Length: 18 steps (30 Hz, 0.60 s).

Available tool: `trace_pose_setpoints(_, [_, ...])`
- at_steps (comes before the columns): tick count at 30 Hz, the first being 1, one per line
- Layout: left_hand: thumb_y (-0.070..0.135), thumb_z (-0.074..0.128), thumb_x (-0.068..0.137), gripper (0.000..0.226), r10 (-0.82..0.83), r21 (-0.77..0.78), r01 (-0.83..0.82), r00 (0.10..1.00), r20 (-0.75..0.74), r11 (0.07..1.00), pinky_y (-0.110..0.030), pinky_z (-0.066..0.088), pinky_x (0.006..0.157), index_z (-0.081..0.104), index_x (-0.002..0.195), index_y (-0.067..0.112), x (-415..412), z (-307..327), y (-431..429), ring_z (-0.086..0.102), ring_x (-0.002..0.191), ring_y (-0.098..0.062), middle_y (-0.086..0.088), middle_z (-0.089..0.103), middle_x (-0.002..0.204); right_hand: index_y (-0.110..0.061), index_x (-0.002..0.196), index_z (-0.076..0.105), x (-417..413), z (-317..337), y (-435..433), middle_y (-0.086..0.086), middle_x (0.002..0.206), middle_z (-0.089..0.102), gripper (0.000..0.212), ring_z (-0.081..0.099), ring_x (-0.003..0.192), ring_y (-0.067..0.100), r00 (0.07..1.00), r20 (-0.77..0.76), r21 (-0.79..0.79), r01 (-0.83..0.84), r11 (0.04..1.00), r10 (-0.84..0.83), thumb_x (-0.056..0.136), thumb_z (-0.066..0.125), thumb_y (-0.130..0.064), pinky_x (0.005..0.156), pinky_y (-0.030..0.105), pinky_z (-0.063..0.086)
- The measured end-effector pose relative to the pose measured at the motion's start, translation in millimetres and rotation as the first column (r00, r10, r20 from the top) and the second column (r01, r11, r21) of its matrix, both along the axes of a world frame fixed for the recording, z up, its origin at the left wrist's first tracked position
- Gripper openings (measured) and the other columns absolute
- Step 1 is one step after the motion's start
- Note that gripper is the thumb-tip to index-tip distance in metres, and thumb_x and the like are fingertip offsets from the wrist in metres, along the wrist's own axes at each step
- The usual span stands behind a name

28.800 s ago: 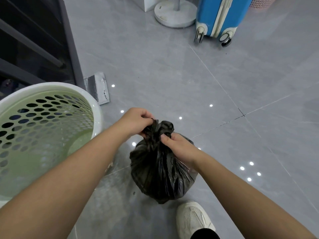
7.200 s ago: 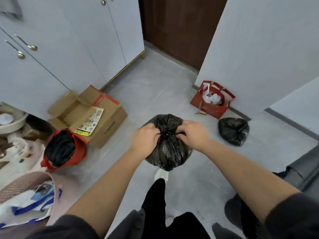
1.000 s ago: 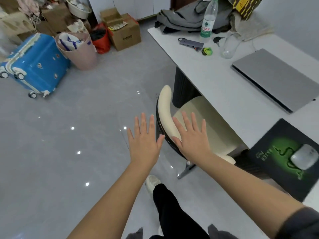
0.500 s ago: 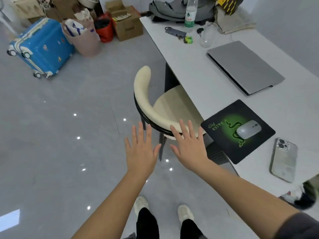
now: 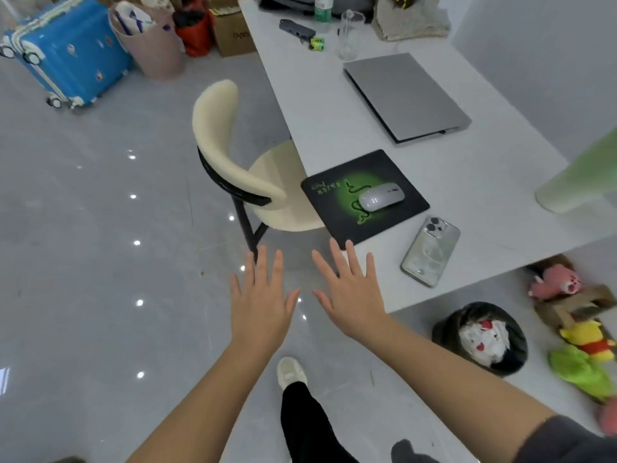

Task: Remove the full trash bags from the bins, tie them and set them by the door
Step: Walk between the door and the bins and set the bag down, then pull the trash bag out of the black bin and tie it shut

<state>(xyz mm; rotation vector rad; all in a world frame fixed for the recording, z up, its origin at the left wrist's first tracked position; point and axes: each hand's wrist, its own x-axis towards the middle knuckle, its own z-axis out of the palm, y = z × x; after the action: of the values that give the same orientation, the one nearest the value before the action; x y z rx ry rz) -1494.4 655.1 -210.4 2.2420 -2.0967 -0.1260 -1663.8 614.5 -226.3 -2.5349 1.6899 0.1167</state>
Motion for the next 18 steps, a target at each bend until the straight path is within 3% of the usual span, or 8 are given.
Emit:
trace_pose_setpoints(10, [0.049, 0.036, 0.091, 0.058, -0.053, 0.013, 0.054, 0.996, -0.078, 0.998, -0.041, 0.047, 0.086, 0.044, 0.135, 0.011, -153, -6, 79, 0.054, 0.109, -0.027, -0.009, 0.057, 0.118, -0.027, 0.15, 0.016, -158, -9, 84, 0.011, 0.159, 0.016, 0.065, 0.012, 0.145, 0.035, 0.999, 0.028, 0.028, -0.027, 0.999, 0.026, 0.094, 0.04, -0.049, 0.112, 0.06, 0.021])
trace_pose_setpoints(13, [0.046, 0.049, 0.088, 0.057, -0.073, 0.001, 0.073, 0.995, -0.074, 0.997, -0.041, 0.048, 0.081, 0.048, 0.133, 0.009, -220, -22, 84, 0.057, 0.103, -0.028, -0.01, 0.059, 0.114, -0.027, 0.151, 0.014, -223, -23, 93, 0.009, 0.16, 0.012, 0.064, 0.008, 0.146, 0.034, 0.999, 0.014, 0.041, -0.048, 0.998, 0.047, 0.095, 0.036, -0.049, 0.114, 0.058, 0.016])
trace_pose_setpoints(18, [0.043, 0.052, 0.086, 0.055, -0.07, 0.048, 0.073, 0.995, -0.066, 0.996, -0.043, 0.048, 0.079, 0.05, 0.129, 0.008, -349, -76, 90, 0.057, 0.098, -0.03, -0.012, 0.059, 0.111, -0.026, 0.149, 0.022, -355, -77, 97, 0.011, 0.157, 0.022, 0.065, 0.019, 0.144, 0.036, 0.999, -0.031, 0.07, -0.02, 0.997, 0.022, 0.092, 0.045, -0.046, 0.11, 0.06, 0.026])
